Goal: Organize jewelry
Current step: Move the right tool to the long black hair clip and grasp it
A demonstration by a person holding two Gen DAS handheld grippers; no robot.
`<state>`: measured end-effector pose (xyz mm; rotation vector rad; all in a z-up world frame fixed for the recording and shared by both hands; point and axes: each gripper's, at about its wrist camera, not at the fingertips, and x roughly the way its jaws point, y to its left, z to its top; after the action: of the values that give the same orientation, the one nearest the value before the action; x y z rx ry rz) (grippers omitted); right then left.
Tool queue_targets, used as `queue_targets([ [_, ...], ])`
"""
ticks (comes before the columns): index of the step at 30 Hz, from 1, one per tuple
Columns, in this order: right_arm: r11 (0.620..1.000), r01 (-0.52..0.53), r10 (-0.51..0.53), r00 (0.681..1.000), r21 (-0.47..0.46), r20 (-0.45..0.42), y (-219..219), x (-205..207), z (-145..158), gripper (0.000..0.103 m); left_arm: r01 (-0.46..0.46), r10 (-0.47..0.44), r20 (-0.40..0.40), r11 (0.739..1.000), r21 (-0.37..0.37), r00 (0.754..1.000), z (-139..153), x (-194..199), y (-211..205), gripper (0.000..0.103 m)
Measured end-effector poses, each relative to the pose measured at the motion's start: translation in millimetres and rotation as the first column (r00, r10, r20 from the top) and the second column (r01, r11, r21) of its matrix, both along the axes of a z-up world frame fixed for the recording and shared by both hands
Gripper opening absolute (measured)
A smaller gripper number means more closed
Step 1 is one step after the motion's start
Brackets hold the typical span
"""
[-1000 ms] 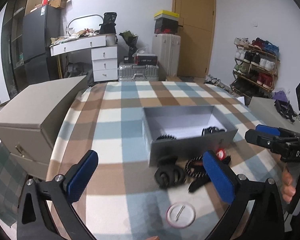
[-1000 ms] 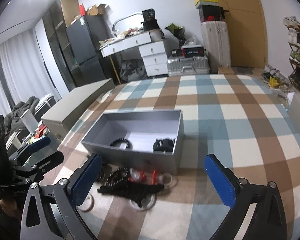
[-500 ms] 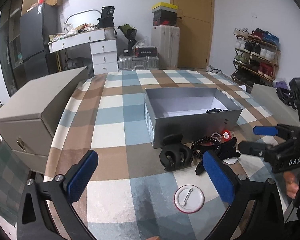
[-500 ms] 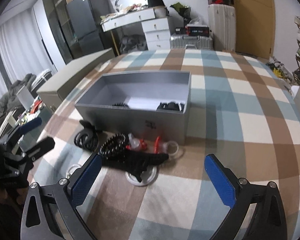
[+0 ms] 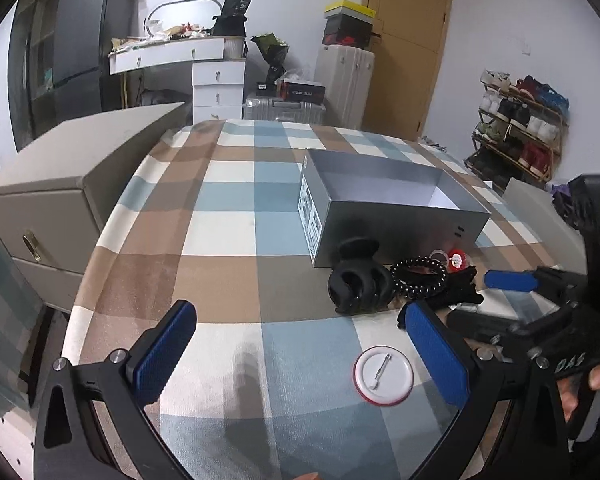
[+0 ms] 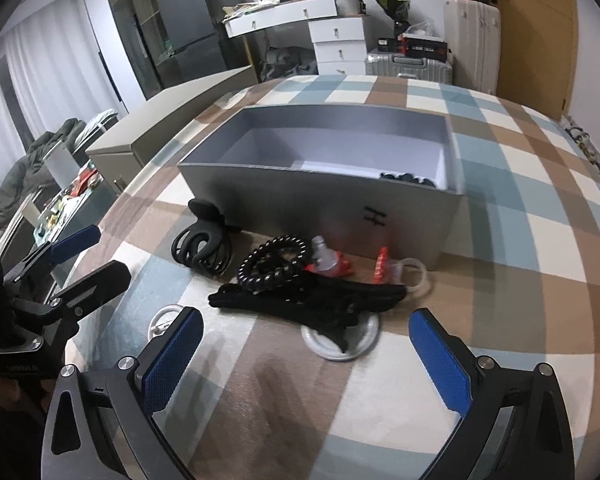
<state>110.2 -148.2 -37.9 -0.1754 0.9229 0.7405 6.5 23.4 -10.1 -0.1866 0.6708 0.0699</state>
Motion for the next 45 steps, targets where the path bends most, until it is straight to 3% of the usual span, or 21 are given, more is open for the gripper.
queue_targets([
  [17,0.991,0.043,-0.037,0.998,-0.126,0.053,36,-4,-10,0.103,-0.011,0.012,0.010,0.998,-0.064,1.000,-1,-2,10,0.102],
  [26,0.976,0.100,-0.083,0.992,-0.193,0.092,47,-4,-14,0.103,-0.011,0.012,0.011,0.998,-0.058,1.000,-1,-2,8,0.102],
  [35,0.980,0.099,-0.087,0.993,-0.172,0.076,31,-2,-14,0.102,-0.007,0.008,0.008,0.998,-0.056,1.000,-1,-2,8,0.102],
  [39,0.986,0.075,-0.063,0.995,-0.147,0.082,23,-11,-11,0.097,-0.008,0.009,0.008,0.999,-0.053,1.000,-1,-2,8,0.102],
  [45,0.998,0.033,-0.027,0.996,-0.060,0.090,5,-22,0,0.097,-0.006,0.006,0.005,0.999,-0.044,1.000,-1,-1,7,0.102],
])
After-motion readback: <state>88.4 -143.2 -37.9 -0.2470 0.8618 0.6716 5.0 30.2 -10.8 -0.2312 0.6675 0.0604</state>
